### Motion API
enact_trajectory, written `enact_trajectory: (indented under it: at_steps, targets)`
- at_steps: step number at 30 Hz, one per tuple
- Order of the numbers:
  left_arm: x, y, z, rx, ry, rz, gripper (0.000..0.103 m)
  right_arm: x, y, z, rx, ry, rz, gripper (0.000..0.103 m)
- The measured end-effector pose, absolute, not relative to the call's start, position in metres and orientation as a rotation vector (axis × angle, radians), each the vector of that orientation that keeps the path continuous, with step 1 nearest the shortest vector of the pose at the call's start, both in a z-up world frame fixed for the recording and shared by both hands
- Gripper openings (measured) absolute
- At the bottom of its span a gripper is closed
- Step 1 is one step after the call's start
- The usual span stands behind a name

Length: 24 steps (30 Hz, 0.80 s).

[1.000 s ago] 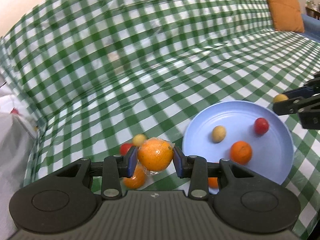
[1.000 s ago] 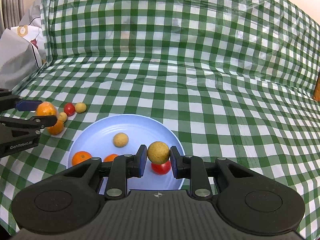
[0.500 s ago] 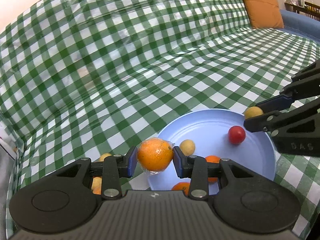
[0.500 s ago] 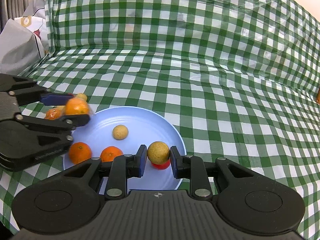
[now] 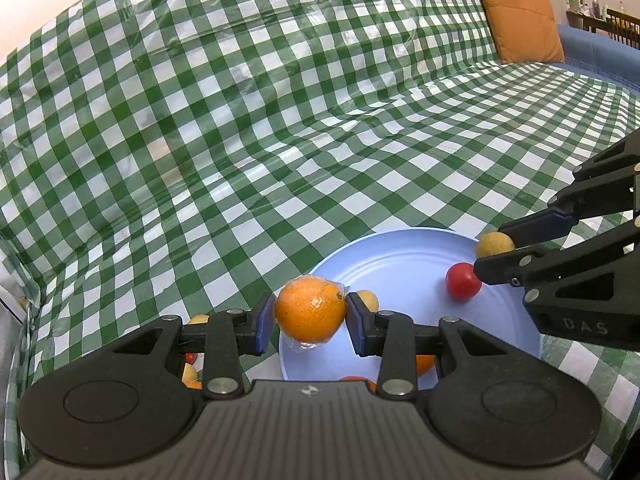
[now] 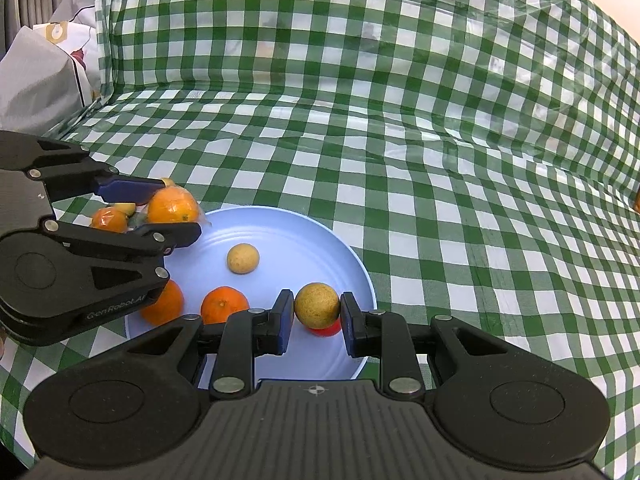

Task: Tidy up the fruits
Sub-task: 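Open the left gripper over the plate while the right gripper releases the yellow fruit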

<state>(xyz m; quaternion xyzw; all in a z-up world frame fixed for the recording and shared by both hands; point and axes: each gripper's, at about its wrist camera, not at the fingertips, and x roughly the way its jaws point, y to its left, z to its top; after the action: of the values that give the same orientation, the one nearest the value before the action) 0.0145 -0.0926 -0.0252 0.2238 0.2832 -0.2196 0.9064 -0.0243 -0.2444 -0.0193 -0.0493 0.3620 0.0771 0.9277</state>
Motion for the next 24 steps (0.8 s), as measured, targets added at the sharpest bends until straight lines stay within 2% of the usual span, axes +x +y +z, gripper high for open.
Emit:
enact_trajectory:
  at_steps: [22, 23, 24]
  targets:
    - [0.0148, -0.0927, -0.0239, 0.431, 0.596, -0.468, 0.043, -0.0246, -0.2428, -0.0182, -0.103, 0.74, 0.165, 0.026]
    - [0.0145, -0.0923, -0.0226, 0.423, 0.595, -0.472, 0.045, -0.0245, -0.2426, -0.0182, -0.103, 0.741, 0.162, 0.026]
    - [0.0141, -0.0916, -0.021, 0.415, 0.591, -0.475, 0.051, -0.0242, -0.2422, -0.0184, -0.11, 0.74, 0.152, 0.028]
